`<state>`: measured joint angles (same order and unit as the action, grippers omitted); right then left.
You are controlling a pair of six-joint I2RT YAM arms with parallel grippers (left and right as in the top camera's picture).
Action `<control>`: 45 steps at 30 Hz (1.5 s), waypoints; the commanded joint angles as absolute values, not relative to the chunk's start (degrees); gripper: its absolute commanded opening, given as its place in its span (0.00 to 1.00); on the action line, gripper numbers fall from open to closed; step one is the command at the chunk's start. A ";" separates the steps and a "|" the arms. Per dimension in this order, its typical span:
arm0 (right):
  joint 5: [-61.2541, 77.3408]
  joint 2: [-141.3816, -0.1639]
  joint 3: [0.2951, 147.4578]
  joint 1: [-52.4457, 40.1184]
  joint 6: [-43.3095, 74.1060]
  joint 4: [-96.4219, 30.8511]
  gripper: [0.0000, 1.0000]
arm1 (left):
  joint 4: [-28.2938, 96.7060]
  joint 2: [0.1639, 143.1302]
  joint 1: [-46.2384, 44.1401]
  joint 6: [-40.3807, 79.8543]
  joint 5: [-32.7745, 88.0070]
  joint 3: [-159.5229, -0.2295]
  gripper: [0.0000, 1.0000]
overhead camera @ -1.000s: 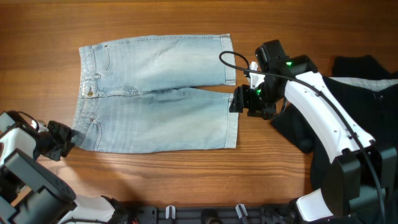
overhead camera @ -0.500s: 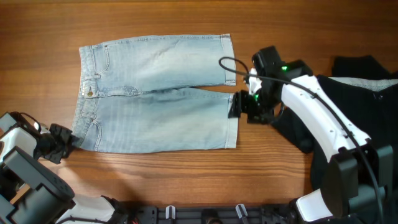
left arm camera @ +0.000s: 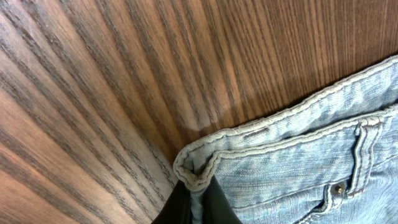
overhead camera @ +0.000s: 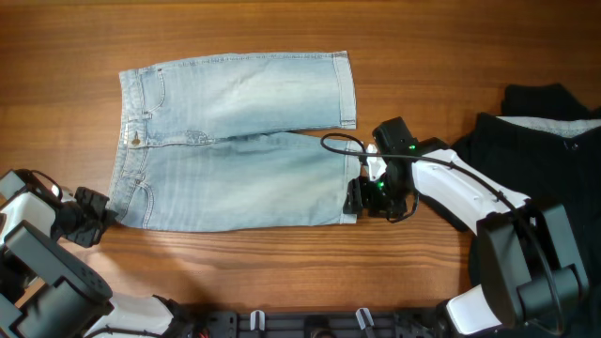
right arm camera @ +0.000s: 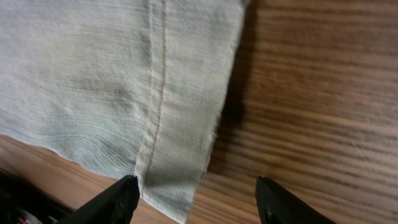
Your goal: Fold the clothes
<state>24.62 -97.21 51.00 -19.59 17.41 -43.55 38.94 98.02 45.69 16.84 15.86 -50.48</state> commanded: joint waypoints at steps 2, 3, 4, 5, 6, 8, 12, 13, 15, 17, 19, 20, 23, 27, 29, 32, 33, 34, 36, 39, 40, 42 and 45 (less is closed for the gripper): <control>25.67 -99.02 51.03 -20.08 13.72 -40.58 0.62 | 40.10 100.16 45.58 16.93 13.65 -48.58 0.04; 26.89 -99.66 51.03 -20.62 13.54 -39.75 0.60 | 40.16 100.14 45.58 16.93 13.65 -48.58 0.04; 27.07 -100.05 51.03 -21.10 13.45 -39.62 0.58 | 40.18 100.16 45.58 16.91 13.65 -48.58 0.04; 26.94 -100.88 51.03 -21.82 13.08 -39.59 0.57 | 40.18 100.14 45.58 16.91 13.65 -48.58 0.04; 27.03 -101.93 51.03 -22.72 12.80 -39.77 0.55 | 40.21 100.16 45.58 16.91 13.65 -48.58 0.04; 26.81 -103.04 51.03 -23.66 12.82 -40.47 0.50 | 40.21 100.14 45.58 16.91 13.65 -48.58 0.04; 23.11 -103.61 51.03 -23.81 15.68 -42.13 0.34 | 40.27 100.16 45.58 16.91 13.65 -48.58 0.04; 21.80 -103.61 51.03 -23.77 16.91 -42.76 0.30 | 40.29 100.16 45.58 16.91 13.65 -48.58 0.04; 20.71 -103.48 51.11 -23.77 17.19 -43.16 0.14 | 40.29 100.14 45.58 16.91 13.65 -48.58 0.04; 19.75 -103.20 51.46 -23.53 17.15 -43.75 0.06 | 39.99 100.14 45.58 16.91 13.63 -48.58 0.04; 19.00 -102.56 52.38 -23.27 17.08 -45.32 0.04 | 39.44 100.12 45.58 16.91 13.72 -48.77 0.04; 19.00 -102.15 53.01 -23.11 17.04 -46.17 0.04 | 39.81 100.05 45.58 16.91 14.24 -49.12 0.04; 19.00 -100.05 55.42 -22.90 16.88 -49.39 0.04 | 42.78 98.70 45.58 16.91 14.55 -50.28 0.04; 16.88 -95.29 60.62 -22.90 16.47 -58.13 0.04 | 48.34 91.66 45.58 16.95 14.48 -50.70 0.04; 13.21 -92.07 64.20 -22.92 16.01 -63.59 0.04 | 51.00 86.94 45.58 17.61 14.39 -50.70 0.04; 9.82 -85.89 70.54 -22.90 16.12 -70.35 0.04 | 55.11 78.15 45.58 19.92 12.03 -50.72 0.04; 9.82 -83.92 72.05 -22.90 16.91 -71.70 0.04 | 56.75 74.54 45.58 20.23 11.05 -50.87 0.04; 9.82 -81.91 73.76 -22.90 18.63 -73.45 0.04 | 58.74 70.83 45.58 20.36 10.33 -51.46 0.04; 9.82 -79.68 76.36 -22.90 21.23 -76.47 0.04 | 62.43 65.84 45.58 20.40 8.49 -53.41 0.04; 9.91 -76.75 79.13 -22.90 22.63 -76.75 0.04 | 67.42 59.83 45.58 20.36 4.58 -58.37 0.04; 8.71 -75.96 79.83 -22.90 22.68 -75.29 0.04 | 68.05 58.50 45.58 20.36 3.88 -59.81 0.04; 8.08 -75.50 80.31 -22.74 23.40 -70.83 0.04 | 68.01 56.27 45.56 20.38 3.97 -62.46 0.04; 7.73 -77.10 80.29 -21.91 24.67 -64.53 0.04 | 66.15 55.96 45.45 20.36 3.99 -62.87 0.04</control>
<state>12.32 -76.27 79.02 -23.33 22.33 -68.14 68.18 56.29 45.36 19.68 8.36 -61.21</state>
